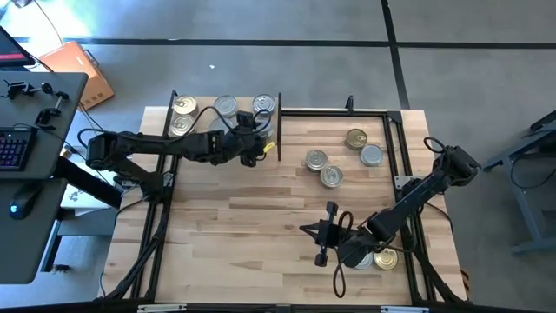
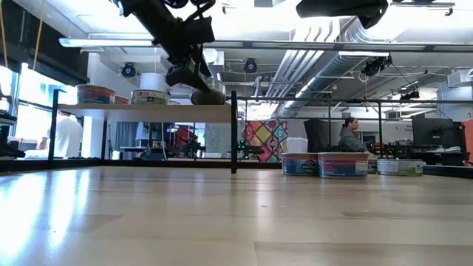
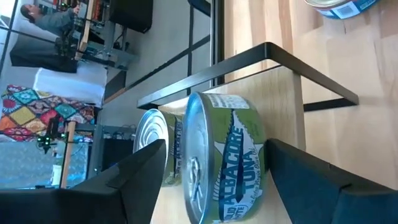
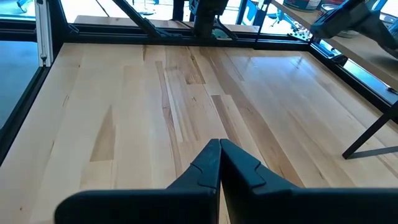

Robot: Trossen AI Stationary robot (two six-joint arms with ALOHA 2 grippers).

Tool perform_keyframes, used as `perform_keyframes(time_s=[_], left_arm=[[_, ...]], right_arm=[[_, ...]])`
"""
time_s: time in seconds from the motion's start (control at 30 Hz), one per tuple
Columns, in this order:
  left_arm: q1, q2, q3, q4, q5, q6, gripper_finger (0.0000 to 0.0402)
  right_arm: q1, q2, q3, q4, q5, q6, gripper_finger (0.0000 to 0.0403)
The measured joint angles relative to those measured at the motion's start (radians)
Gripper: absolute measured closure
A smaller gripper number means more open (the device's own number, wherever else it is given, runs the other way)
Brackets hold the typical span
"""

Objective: Stack canned seafood by type on shelf
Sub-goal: Put the green blue tuna can on the shelf aligned with the other green blue tuna can, then adjust the green blue tuna cans on the shelf

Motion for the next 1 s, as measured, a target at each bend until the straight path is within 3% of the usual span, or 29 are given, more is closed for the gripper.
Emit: perform_keyframes(time_s=[0.47, 0.83, 1.0], left_arm=[[0.051, -0.001, 0.0, -0.013, 0.035, -0.033, 0.013], [-0.018, -0.036, 0.0, -0.014, 0.025, -0.1, 0.013], [0.014, -0.07, 0.035, -0.035, 0.139, -0.247, 0.0141]], right_arm=[[0.0, 0.0, 0.0, 0.0, 0.0, 0.0, 0.0402], [0.0, 0.0, 0.0, -0.007, 0.0, 0.001, 0.0402], [0.0, 0.0, 0.0, -0.008, 0.0, 0.001, 0.0402]])
